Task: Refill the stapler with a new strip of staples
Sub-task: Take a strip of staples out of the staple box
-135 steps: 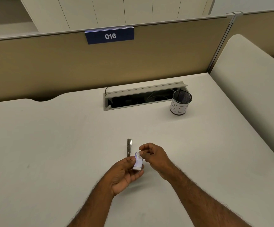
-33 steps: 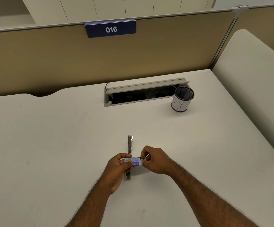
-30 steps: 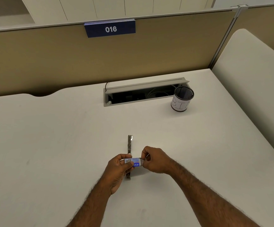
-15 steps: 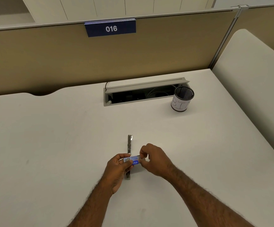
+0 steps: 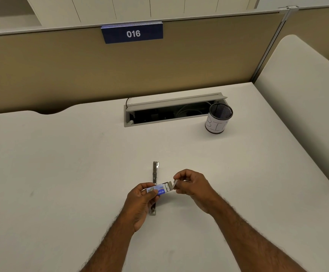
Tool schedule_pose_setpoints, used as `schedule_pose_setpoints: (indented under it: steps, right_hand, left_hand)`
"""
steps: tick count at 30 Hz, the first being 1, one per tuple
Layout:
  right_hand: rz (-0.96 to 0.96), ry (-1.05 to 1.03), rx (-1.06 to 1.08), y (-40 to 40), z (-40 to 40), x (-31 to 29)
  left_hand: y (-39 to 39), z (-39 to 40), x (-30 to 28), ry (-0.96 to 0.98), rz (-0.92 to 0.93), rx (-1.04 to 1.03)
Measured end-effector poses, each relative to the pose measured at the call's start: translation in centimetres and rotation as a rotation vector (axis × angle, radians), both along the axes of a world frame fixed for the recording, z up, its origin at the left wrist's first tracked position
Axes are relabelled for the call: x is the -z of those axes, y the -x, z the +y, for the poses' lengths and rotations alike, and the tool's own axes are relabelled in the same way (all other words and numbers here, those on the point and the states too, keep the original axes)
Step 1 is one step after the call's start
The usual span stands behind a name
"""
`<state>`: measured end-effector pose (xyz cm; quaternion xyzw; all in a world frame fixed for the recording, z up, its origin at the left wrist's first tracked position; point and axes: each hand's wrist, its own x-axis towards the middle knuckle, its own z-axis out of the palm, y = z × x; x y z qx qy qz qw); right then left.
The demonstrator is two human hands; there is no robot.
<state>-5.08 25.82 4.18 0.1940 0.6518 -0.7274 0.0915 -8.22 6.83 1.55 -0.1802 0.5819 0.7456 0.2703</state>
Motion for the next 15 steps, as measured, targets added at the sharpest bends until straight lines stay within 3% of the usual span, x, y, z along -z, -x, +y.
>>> schedule_pose_setpoints:
  steps: [8, 12, 15]
  right_hand:
    - [-0.129, 0.360, 0.274, -0.2, 1.8, 0.5]
    - [-0.238, 0.253, 0.276, -0.1, 2.6, 1.0]
    - [-0.249, 0.084, 0.060, -0.1, 2.3, 1.5]
  left_hand:
    - [-0.1, 1.2, -0.2, -0.094, -0.035, -0.029]
    - [0.0, 1.6, -0.6, -0.138, -0.055, -0.036]
    - [0.2, 2.0, -0.8, -0.155, -0.061, -0.028]
